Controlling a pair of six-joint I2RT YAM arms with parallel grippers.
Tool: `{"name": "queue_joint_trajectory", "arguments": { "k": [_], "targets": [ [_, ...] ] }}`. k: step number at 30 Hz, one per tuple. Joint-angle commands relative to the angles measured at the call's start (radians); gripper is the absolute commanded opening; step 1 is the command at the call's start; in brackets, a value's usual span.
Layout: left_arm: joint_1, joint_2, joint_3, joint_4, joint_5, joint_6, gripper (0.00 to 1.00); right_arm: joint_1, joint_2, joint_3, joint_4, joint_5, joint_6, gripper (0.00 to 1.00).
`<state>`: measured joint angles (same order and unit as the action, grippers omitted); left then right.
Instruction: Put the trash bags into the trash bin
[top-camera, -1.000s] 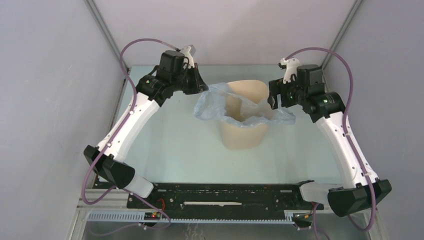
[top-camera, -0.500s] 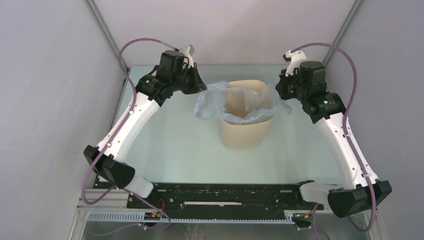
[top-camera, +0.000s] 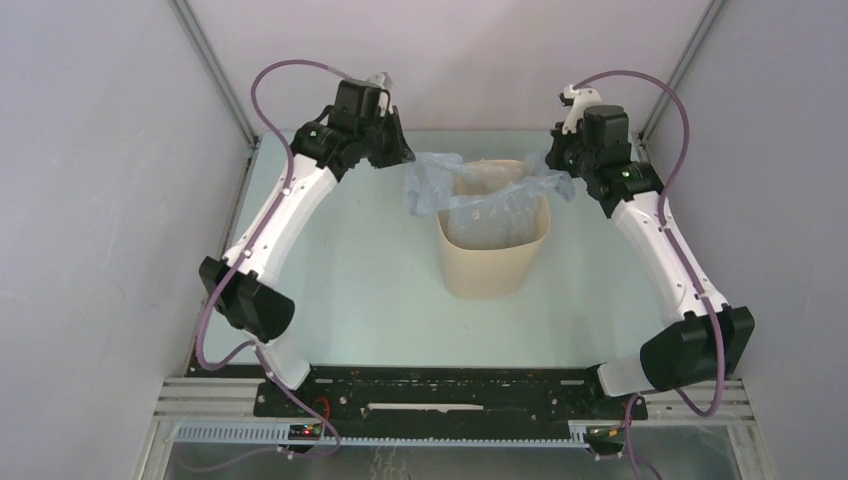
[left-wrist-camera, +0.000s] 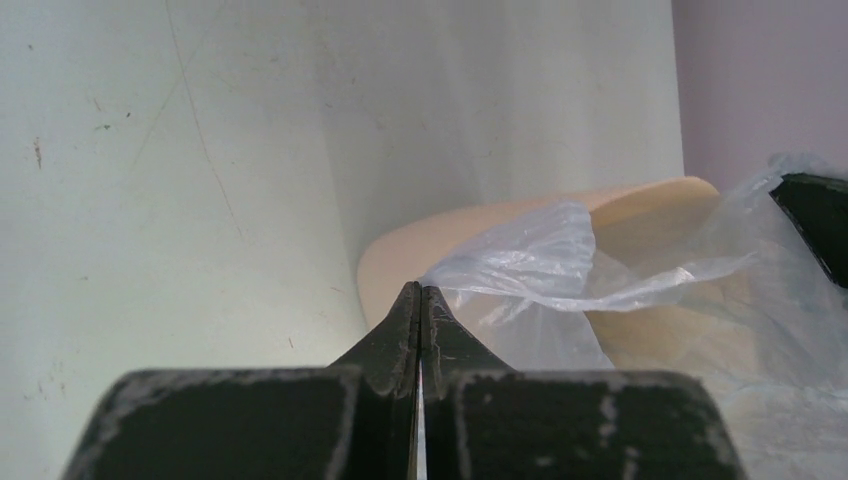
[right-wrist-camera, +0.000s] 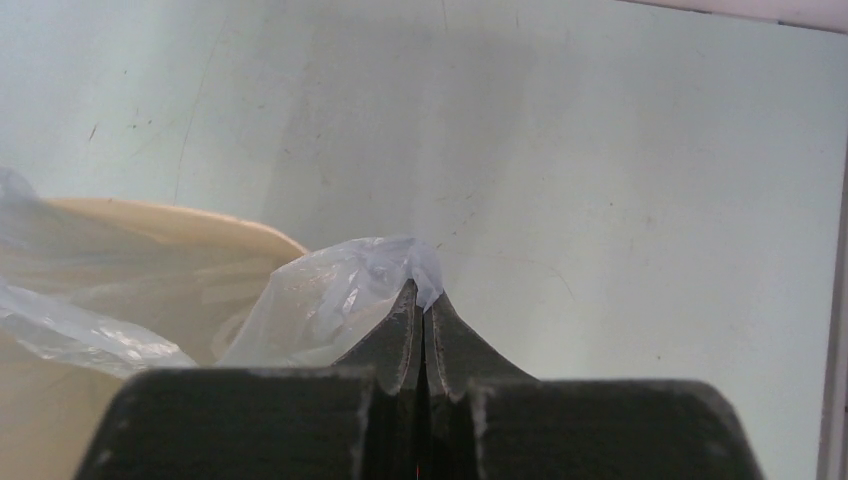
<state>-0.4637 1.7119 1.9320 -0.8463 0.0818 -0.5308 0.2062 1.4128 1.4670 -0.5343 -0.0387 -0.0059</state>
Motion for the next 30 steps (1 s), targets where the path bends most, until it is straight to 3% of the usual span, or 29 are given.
{"name": "queue_joint_trajectory", "arguments": {
  "k": [1, 16, 24, 30],
  "targets": [
    [0.031, 0.038, 0.115, -0.024, -0.013, -0.022, 0.00, -0.021, 0.018, 0.080, 0.042, 0.008, 0.042, 0.00],
    [0.073, 0.197, 0.136, -0.128, 0.080, -0.024, 0.00, -0.086, 0.148, 0.103, 0.017, -0.047, 0.116, 0.00],
    [0.071, 0.026, -0.142, -0.050, 0.146, -0.031, 0.00, -0.096, 0.093, 0.026, -0.105, -0.110, 0.155, 0.00],
    [0.071, -0.093, -0.289, -0.015, 0.200, -0.059, 0.05, -0.113, -0.004, -0.014, -0.219, -0.150, 0.171, 0.12]
  ]
}}
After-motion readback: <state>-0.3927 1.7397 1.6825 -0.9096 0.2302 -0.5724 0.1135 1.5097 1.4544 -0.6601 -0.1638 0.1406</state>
